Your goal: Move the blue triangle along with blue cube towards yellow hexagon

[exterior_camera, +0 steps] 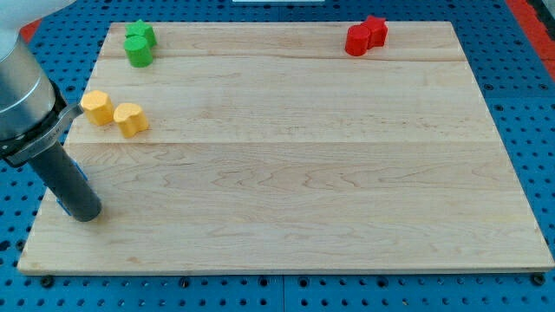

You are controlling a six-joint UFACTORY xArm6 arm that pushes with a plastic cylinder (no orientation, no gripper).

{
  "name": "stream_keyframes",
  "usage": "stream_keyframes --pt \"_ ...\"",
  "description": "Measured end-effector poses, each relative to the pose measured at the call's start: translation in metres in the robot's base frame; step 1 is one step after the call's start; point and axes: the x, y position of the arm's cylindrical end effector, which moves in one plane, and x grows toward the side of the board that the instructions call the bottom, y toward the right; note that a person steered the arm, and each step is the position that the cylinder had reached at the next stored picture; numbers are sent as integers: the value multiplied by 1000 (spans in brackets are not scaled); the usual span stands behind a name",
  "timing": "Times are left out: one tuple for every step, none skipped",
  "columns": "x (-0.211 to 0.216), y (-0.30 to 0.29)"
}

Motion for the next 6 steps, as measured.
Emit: stream_keyframes --pt "3 -17" --pt "3 -34" --pt "-4 -40" --pt "-49 -40" --pt "-55 -40" --pt "-52 -25"
